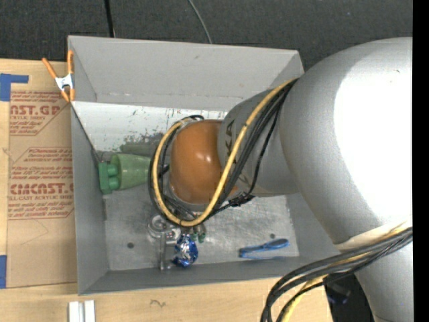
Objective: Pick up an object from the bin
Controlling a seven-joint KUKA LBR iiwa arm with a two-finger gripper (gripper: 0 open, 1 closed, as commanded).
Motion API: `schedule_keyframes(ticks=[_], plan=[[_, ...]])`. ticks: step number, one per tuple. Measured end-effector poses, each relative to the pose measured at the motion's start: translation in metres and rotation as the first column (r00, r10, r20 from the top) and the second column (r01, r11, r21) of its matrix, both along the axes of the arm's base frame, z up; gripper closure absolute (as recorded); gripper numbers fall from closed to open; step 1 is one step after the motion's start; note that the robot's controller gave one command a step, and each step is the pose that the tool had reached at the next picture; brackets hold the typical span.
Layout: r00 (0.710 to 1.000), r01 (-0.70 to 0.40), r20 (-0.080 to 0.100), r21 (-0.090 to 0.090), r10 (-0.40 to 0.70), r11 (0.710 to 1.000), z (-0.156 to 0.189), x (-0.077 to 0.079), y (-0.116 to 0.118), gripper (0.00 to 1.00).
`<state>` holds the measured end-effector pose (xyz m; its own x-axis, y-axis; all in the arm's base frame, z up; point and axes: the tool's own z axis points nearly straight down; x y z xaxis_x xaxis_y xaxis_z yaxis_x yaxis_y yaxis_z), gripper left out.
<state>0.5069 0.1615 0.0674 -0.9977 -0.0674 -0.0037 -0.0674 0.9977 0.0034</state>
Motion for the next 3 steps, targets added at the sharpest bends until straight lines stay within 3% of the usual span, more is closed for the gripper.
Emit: schedule_keyframes(ticks=[1, 2, 3], plan=[[0.994, 0.108, 0.0, -0.003, -0.108, 0.994, 0.034, -0.027, -0.045, 0.0], [0.985, 0.174, -0.003, -0.002, -0.174, 0.985, 0.053, -0.025, -0.035, 0.0], [0.867, 0.498, 0.003, 0.002, -0.498, 0.867, 0.004, -0.024, -0.026, 0.0]])
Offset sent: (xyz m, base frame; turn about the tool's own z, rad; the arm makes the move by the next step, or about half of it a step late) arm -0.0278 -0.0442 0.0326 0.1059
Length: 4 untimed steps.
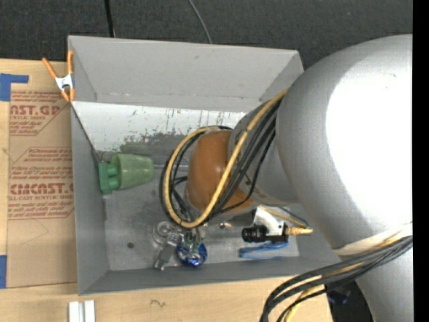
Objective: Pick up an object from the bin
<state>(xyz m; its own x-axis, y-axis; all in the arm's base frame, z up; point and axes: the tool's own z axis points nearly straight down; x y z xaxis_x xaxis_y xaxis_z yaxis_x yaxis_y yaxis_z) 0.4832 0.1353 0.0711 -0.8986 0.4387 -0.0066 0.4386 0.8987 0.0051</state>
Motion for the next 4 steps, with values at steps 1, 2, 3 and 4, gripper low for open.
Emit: schedule_keyframes(ticks=[1, 2, 3, 4], plan=[[0.987, 0.162, -0.006, 0.001, -0.162, 0.987, 0.0, -0.001, -0.027, 0.0], [0.986, 0.165, -0.002, 0.0, -0.165, 0.986, 0.0, -0.001, -0.028, 1.0], [0.987, 0.163, -0.006, 0.0, -0.163, 0.987, 0.048, 0.0, -0.028, 1.0], [0.987, 0.162, -0.002, 0.001, -0.162, 0.987, 0.117, 0.001, -0.027, 1.0]])
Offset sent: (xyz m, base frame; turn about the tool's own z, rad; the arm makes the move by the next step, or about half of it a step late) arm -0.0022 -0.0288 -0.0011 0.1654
